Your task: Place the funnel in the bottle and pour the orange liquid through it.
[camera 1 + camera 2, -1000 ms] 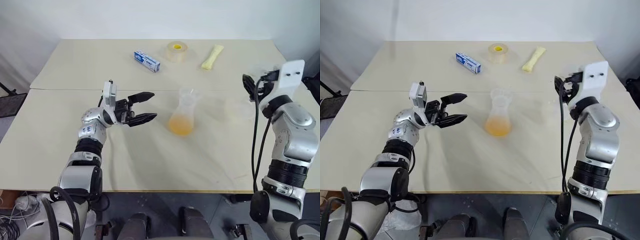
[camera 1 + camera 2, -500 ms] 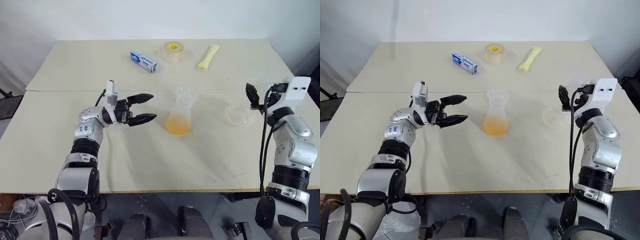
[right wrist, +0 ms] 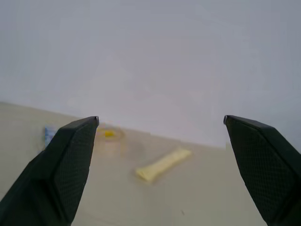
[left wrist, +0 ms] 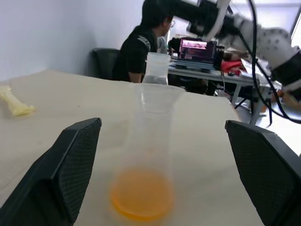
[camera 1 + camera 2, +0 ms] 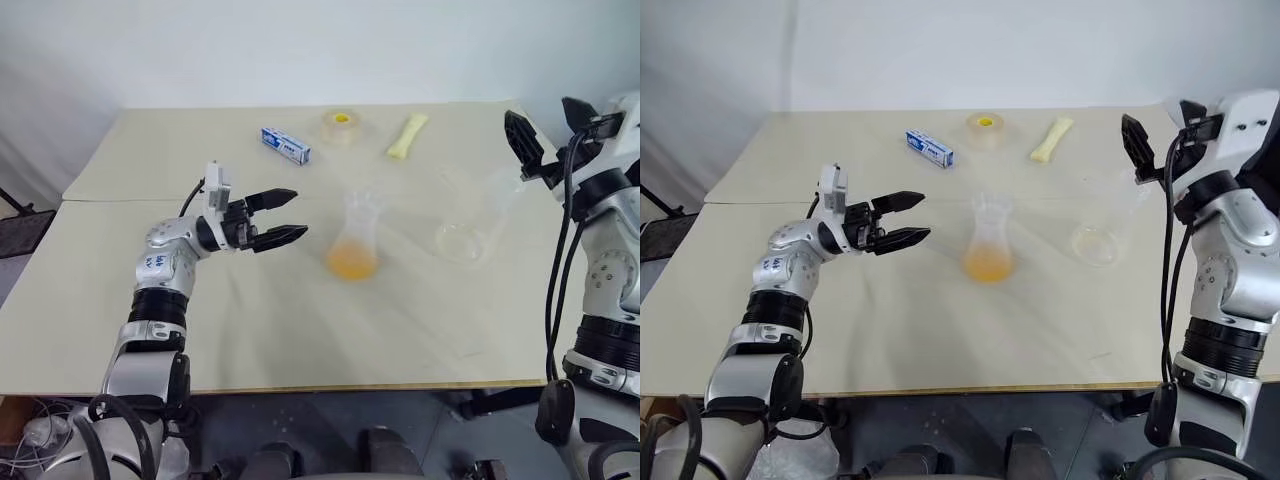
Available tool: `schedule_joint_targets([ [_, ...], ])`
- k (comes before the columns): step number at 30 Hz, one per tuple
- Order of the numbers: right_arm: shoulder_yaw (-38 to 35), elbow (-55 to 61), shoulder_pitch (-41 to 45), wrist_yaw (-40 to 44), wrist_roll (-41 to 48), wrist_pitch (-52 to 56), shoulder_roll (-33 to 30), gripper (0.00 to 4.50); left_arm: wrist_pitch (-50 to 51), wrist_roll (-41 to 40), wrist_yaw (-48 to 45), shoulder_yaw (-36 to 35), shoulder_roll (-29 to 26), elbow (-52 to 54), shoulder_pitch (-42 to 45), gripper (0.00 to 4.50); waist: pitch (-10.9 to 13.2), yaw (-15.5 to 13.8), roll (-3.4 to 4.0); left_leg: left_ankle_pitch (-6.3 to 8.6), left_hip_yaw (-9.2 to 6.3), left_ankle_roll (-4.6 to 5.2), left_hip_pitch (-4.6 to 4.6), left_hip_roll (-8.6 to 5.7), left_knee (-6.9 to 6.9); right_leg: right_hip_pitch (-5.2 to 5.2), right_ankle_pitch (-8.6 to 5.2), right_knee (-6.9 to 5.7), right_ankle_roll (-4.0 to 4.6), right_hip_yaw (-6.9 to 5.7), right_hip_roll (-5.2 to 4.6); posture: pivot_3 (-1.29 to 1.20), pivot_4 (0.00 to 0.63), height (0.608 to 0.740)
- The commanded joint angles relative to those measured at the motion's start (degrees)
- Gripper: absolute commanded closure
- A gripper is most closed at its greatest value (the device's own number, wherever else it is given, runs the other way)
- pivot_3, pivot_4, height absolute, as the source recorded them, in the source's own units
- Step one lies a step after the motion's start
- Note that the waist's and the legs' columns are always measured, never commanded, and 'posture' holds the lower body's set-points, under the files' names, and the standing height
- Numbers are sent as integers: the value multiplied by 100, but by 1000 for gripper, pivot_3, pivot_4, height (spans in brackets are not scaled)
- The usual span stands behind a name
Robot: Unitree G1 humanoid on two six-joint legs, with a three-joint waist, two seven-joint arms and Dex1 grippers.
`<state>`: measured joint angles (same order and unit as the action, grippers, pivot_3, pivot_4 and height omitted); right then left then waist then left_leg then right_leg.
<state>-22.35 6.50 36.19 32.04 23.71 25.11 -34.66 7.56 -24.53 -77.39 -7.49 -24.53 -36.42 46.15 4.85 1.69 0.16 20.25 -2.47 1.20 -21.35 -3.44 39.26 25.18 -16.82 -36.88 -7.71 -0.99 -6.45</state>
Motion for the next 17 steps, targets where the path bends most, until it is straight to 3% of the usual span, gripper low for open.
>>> schedule_joint_targets([
  [1, 54, 747, -449, 612, 425, 255, -443, 25, -183, 116, -209, 32, -306, 74, -109, 0, -18, -17, -17, 0, -2, 0, 1, 0, 0, -2, 0, 1, 0, 0, 0, 0, 0, 740],
  [5, -153, 1368, -1458, 1302, 894, 417, -836, 25, -174, 105, -406, 40, -531, 28, -262, 0, -42, -91, -46, 1, -15, 2, 5, -8, 5, -18, 0, 3, 0, 1, -4, 0, 0, 740],
  [11, -472, 2022, -3877, 2502, 1244, 186, -1062, 25, -490, 215, -497, 89, -677, 134, -858, 0, -128, -187, -60, 9, -14, 16, 30, -7, 2, -61, 0, 37, 0, -6, -2, 0, 0, 740],
  [17, -309, 1460, -4498, 2665, 829, -643, -778, 25, -426, 18, -371, -25, -558, 455, -1124, 0, -169, -199, -89, 15, -8, 26, 29, -10, 40, -79, 6, 44, -12, 15, -1, 0, 0, 740],
])
